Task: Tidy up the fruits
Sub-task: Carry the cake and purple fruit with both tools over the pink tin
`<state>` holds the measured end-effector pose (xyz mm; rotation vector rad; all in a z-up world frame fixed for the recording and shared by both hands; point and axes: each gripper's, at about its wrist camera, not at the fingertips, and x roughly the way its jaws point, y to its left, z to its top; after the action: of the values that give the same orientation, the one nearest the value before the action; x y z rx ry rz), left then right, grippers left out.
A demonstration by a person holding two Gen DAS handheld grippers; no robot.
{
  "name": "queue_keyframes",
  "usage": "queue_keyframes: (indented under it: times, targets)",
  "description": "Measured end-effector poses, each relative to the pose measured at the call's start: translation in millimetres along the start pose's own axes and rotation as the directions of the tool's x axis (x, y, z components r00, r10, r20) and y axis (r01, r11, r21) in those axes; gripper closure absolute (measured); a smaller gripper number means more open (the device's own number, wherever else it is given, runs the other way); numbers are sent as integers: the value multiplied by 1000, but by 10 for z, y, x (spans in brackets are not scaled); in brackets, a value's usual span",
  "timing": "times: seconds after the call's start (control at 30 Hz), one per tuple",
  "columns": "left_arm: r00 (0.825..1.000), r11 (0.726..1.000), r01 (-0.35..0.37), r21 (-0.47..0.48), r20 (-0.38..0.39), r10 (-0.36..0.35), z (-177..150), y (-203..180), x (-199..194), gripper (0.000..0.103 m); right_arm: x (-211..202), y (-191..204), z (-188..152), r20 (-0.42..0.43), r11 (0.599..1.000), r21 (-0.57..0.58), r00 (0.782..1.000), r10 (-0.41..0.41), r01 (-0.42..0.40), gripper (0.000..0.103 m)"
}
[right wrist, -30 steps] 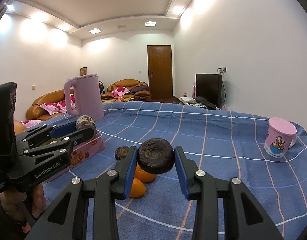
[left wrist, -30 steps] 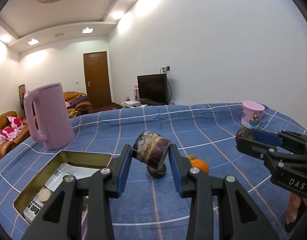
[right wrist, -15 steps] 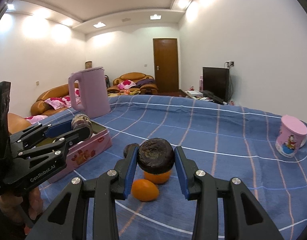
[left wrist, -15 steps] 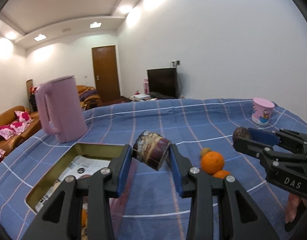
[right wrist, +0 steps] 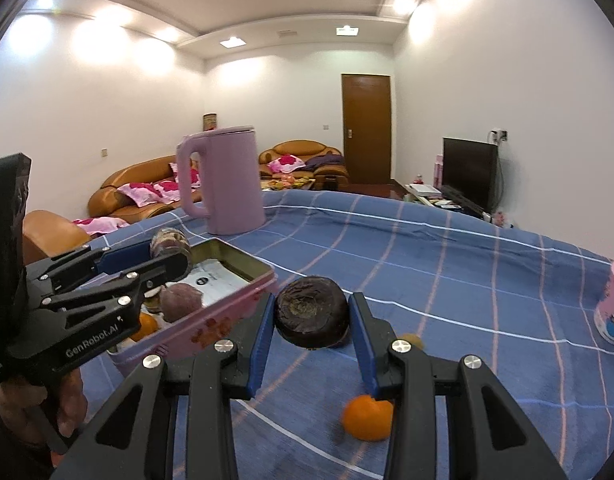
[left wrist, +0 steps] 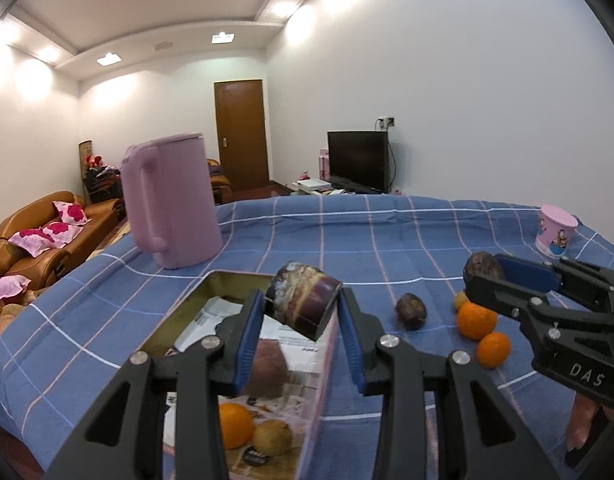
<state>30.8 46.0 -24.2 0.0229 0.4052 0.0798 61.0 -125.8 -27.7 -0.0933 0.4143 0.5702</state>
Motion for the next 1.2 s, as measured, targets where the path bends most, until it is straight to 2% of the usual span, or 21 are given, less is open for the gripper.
queue_keyframes:
  times: [0.63,1.2]
  targets:
    - [993,992,-117,-52,-31,116,-65,586,6,63,378,624,179,-32,990,-82,993,110,-113,63]
    - [976,978,-194,-78,-118,184,-203,930,167,64,748,1018,88,-135,972,-124,974,182,-199,63]
